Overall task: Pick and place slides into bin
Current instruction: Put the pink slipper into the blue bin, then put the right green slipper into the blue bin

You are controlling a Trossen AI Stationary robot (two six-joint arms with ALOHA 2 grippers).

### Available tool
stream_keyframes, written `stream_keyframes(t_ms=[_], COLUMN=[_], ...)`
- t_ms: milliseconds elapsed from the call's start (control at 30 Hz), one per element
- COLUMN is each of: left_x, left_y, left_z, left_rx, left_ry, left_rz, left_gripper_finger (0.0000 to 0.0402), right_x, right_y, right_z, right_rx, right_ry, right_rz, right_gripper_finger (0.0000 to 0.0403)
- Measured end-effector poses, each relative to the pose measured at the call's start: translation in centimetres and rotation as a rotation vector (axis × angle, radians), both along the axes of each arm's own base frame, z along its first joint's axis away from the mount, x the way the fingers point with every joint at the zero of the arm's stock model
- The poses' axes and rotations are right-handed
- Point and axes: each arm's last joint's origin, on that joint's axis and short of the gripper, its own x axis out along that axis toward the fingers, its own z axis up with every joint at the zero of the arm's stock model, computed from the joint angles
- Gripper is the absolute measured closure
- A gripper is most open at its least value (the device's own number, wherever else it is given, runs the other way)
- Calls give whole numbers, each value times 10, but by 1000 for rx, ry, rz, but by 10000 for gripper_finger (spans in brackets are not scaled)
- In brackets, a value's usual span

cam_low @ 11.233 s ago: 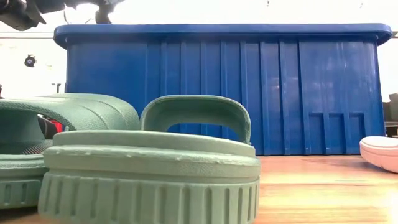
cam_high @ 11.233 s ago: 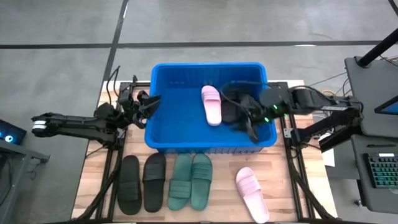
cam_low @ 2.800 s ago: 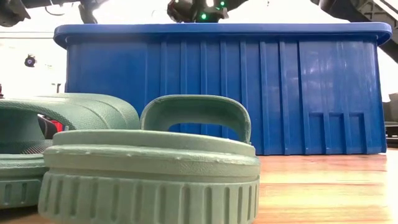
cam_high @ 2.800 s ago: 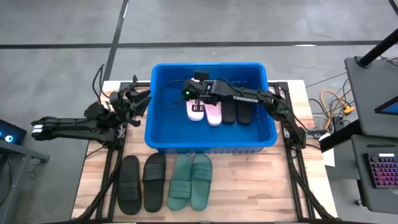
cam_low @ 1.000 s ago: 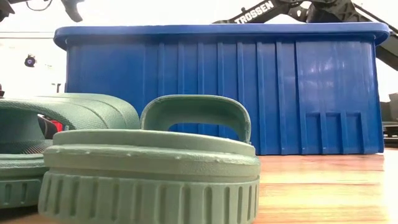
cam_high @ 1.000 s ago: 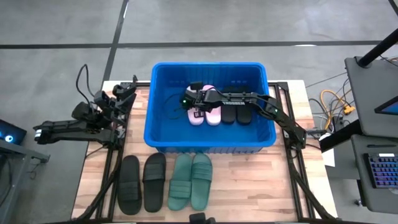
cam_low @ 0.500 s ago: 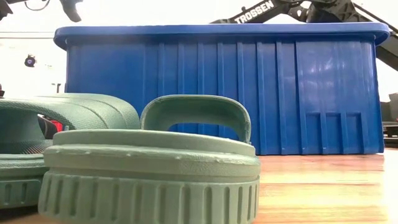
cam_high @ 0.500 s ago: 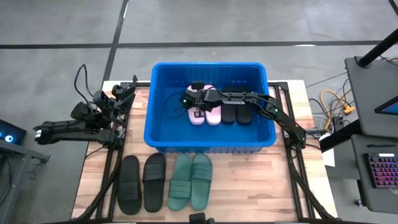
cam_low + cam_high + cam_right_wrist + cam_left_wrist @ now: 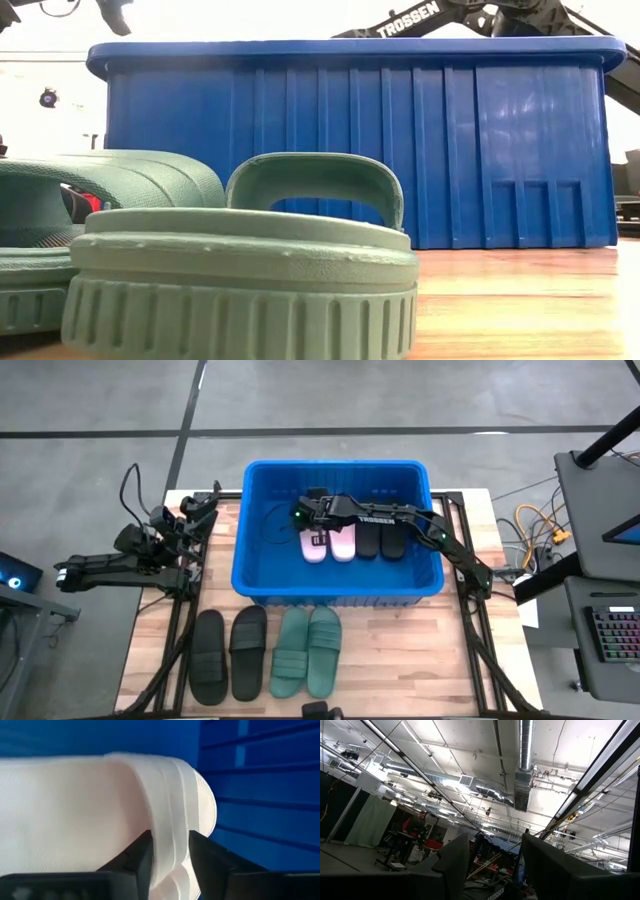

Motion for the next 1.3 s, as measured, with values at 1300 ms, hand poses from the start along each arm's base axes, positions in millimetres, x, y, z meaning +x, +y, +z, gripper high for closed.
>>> stream_keyframes(t_ms=[1300], left_x=[-1], left_y=[2], left_z=[-5], left_rx=[-49], left_ry=[54], left_rz=[73], left_gripper_finger=[233], right_x=[-64], right_y=[50], right_z=[267], right_rx=[423], right_ry=[-985], right_rz=[254], right_gripper_finger=[261])
